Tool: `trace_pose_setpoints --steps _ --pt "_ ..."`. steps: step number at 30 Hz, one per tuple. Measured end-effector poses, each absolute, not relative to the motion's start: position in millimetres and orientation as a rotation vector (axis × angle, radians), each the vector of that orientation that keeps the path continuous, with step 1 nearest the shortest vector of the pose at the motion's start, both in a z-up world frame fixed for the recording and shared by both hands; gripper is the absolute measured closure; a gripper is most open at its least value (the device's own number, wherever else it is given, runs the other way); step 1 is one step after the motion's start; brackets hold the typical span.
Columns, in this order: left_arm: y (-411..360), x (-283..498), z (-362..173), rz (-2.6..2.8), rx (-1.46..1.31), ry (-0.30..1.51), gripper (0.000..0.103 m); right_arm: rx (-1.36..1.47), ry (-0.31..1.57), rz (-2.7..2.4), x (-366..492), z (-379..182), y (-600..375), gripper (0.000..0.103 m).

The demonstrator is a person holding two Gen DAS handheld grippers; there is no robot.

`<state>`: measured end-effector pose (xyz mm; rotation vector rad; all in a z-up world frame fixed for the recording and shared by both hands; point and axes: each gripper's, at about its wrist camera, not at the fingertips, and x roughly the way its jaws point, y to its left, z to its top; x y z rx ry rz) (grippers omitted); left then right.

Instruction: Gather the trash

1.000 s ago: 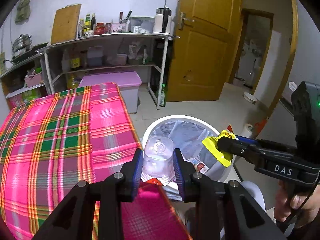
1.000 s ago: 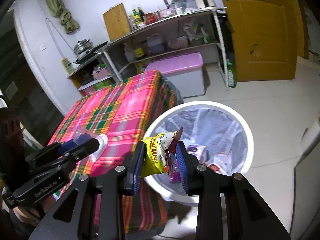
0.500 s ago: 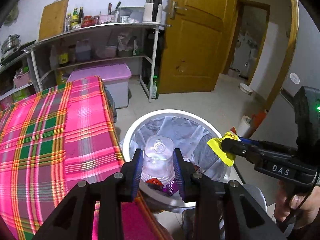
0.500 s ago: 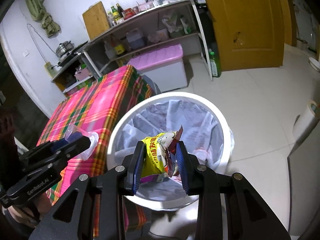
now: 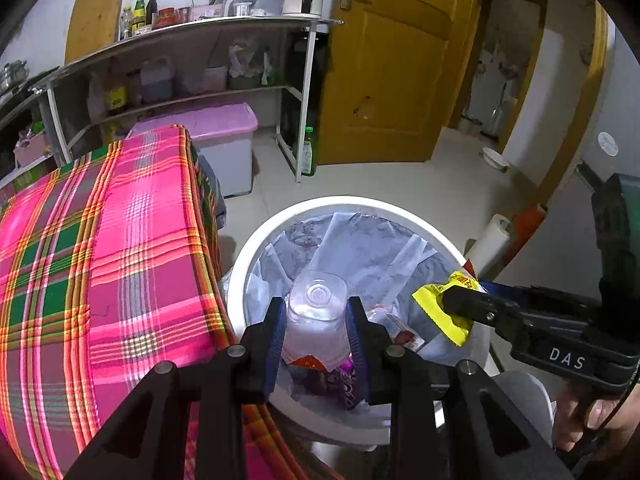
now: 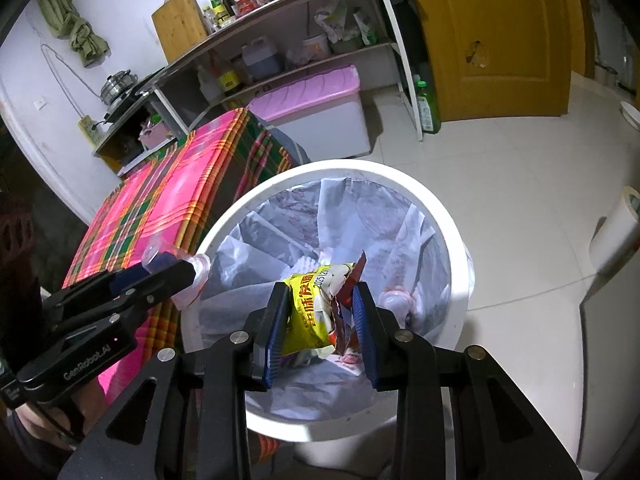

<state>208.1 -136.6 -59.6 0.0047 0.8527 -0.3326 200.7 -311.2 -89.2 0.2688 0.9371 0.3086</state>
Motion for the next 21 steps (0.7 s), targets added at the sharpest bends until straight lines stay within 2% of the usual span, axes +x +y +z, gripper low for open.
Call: trace_pose_setpoints --steps 3,5,6,7,8,21 --pt "-138 216 -65 -0.325 0.007 0.867 0.072 0.272 0.942 0.307 206 -93 -312 0.068" --pt "-139 220 -67 -0.325 0.004 0.874 0.069 0.271 0.941 0.306 206 -94 -312 0.058" --pt "-139 221 -69 -0.322 0.001 0.877 0.066 0.271 0.938 0.307 207 -93 -312 0.056" --pt "-139 222 -70 -0.32 -0.003 0.877 0.06 0.27 0.935 0.308 207 -93 -313 0.056" --pt "-138 223 -70 -0.322 -0.01 0.876 0.059 0.27 0.932 0.309 207 -93 -313 0.056" --pt "-133 211 -58 -0.331 -0.021 0.843 0.059 0.233 0.886 0.31 194 -72 -308 0.056"
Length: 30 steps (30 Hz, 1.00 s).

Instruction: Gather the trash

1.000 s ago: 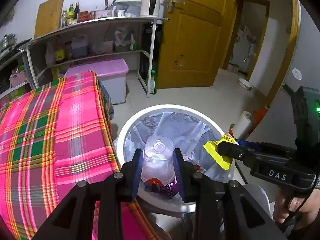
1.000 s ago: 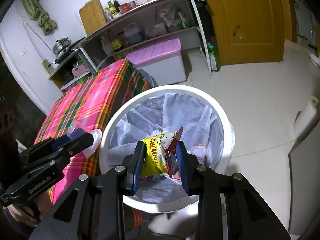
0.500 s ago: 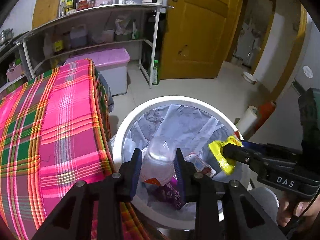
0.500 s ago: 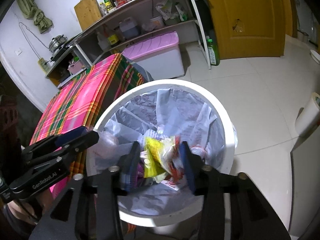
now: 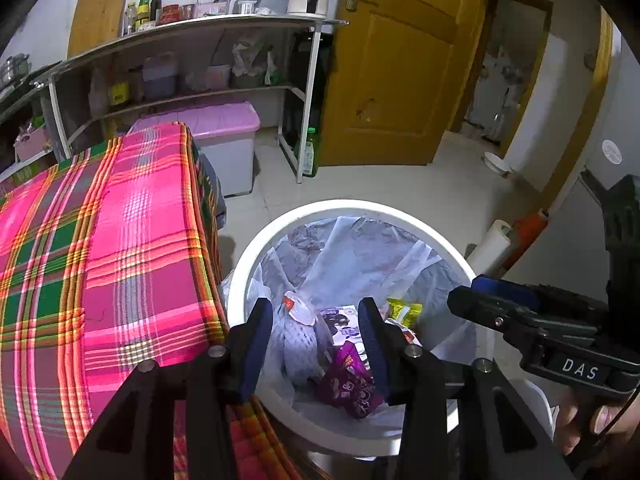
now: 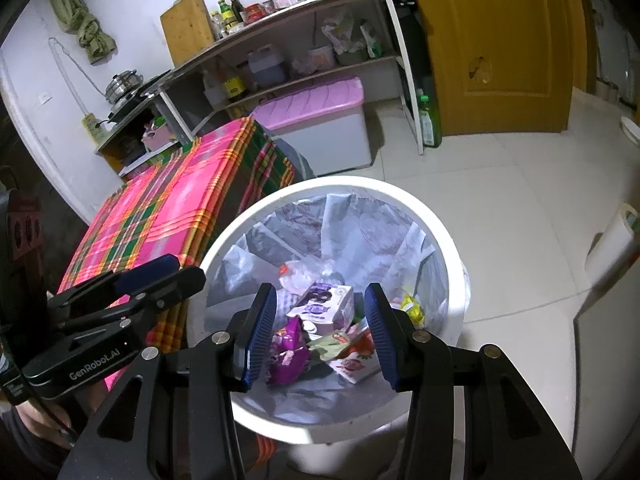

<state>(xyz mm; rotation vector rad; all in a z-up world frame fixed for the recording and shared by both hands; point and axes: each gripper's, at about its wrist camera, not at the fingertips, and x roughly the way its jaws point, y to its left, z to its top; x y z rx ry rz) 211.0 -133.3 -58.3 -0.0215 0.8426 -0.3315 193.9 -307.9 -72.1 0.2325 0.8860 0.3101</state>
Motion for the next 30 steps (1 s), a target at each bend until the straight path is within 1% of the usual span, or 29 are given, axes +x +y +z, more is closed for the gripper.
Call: trace_pose_setpoints --steps 16,30 --pt "-114 142 -9 -0.314 -0.027 0.711 0.059 0.142 0.754 0.342 131 -20 -282 0.056" --pt "-97 83 10 -0.252 -0.016 0.644 0.059 0.101 0.718 0.379 87 -8 -266 0.056"
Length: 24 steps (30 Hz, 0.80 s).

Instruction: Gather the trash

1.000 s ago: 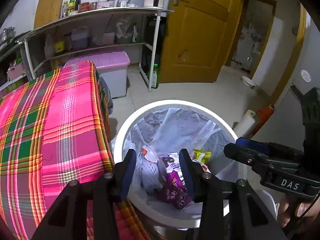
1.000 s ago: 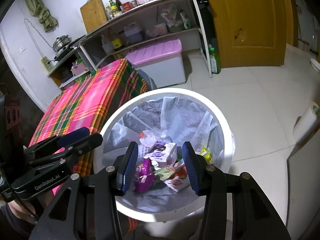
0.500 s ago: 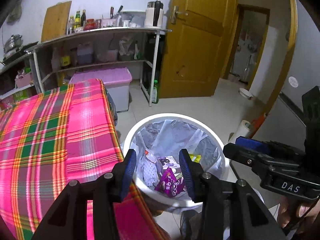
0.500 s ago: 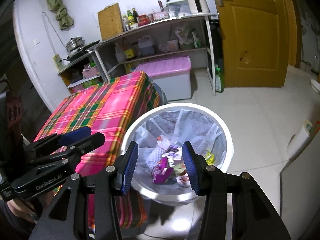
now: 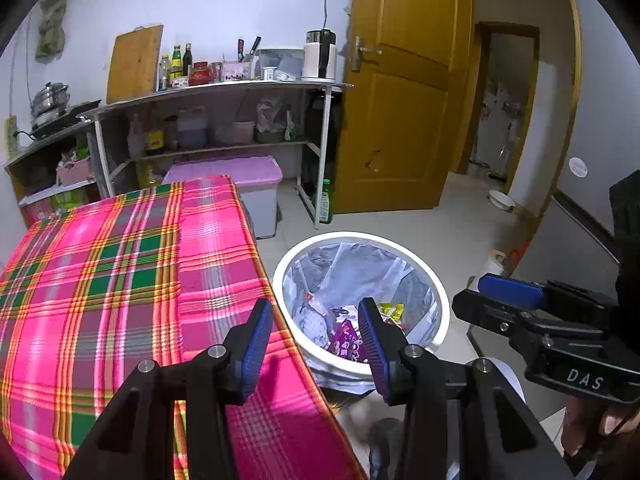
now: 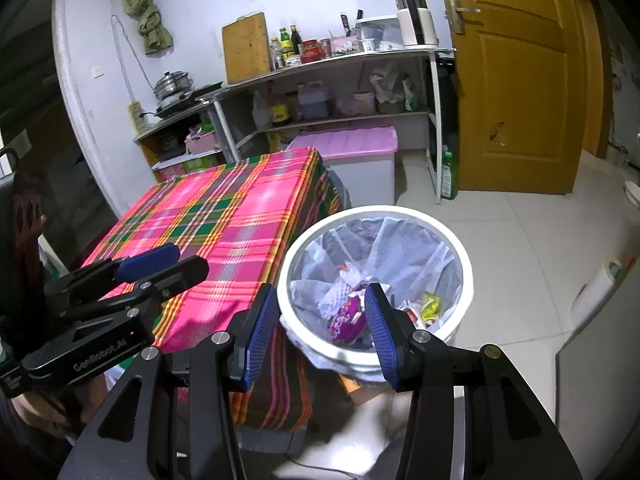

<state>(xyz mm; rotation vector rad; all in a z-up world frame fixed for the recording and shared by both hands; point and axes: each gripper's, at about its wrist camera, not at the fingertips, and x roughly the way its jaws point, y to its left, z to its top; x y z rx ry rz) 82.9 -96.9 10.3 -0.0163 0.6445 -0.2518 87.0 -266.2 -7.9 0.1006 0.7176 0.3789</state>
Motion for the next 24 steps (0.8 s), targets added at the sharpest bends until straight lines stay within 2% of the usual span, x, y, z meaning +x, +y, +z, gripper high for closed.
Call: trace_pose_setpoints --steps 24 --pt "-90 48 13 -0.226 -0.011 0.619 0.059 0.073 0.7 0.396 63 -6 -261 0.055"
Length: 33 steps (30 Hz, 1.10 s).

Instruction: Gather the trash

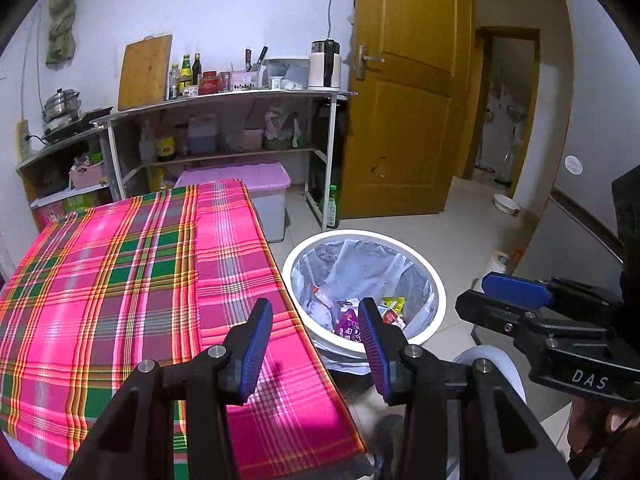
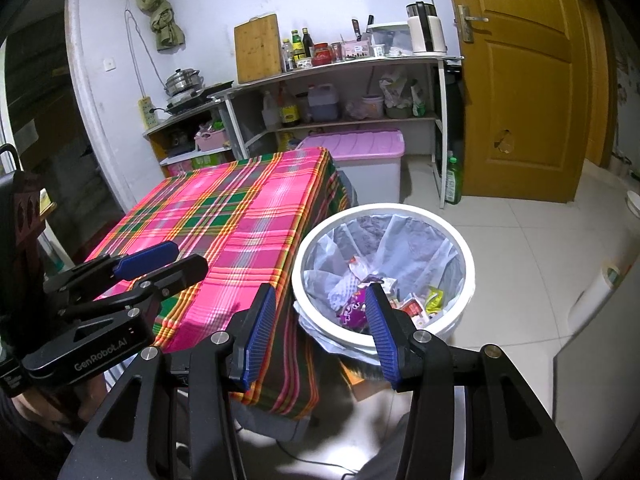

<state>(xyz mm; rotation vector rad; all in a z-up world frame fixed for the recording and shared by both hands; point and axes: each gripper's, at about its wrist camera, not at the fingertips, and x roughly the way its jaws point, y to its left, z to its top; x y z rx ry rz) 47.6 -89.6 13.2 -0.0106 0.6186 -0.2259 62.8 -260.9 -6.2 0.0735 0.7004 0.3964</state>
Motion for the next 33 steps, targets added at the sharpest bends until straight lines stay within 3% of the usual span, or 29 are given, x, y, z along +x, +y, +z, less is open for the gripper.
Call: trace_pose_setpoints --steps 33 --pt "-83.7 43.1 22.1 -0.216 0.0 0.611 0.059 0.073 0.714 0.399 61.0 -6.0 -256.9 0.055"
